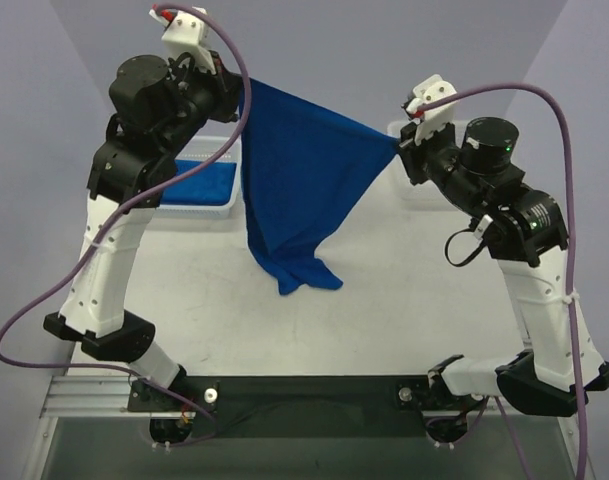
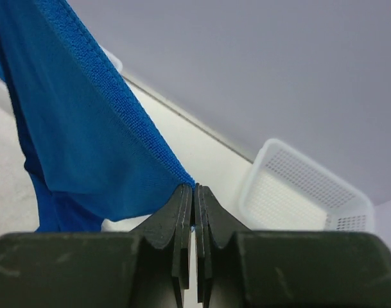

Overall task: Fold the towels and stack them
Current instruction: Flatten out the crumpled towel

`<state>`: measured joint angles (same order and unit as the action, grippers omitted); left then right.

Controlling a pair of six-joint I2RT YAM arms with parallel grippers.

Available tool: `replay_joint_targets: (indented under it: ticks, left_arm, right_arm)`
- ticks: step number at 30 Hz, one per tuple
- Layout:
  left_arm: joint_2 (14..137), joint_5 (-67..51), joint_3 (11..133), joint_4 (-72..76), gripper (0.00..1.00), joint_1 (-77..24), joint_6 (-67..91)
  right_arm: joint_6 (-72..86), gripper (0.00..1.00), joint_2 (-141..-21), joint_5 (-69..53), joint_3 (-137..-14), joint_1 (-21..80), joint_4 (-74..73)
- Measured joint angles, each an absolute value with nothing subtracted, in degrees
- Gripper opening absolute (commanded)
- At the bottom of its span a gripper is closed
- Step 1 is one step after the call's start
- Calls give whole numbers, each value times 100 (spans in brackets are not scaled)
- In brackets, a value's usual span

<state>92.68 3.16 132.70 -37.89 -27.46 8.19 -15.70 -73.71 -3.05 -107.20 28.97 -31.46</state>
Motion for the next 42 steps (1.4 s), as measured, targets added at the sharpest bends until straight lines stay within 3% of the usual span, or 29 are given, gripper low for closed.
replay_joint_targets:
  ticks: [11,23,33,42]
  left_arm:
    - [8503,-582,13310,-3868,0,-2773,460]
    - [7185,-2029,12923,-3420,0,-2808,336]
    - [7126,-2571,13131,-3033,0,-2805,532]
    - [7332,-2257,13141,-2888,0,-2801,528]
  right_arm:
    - [-2873,0,-7168,-464,-11561,2945,-3017]
    - [-3406,0,-6292,-1951,-11832,3015,-2705]
    - [-3485,0,-6246,-2532,-12350,3013,-2694]
    - [-3496,0,-6462,-2316,-12453,3009,-2582]
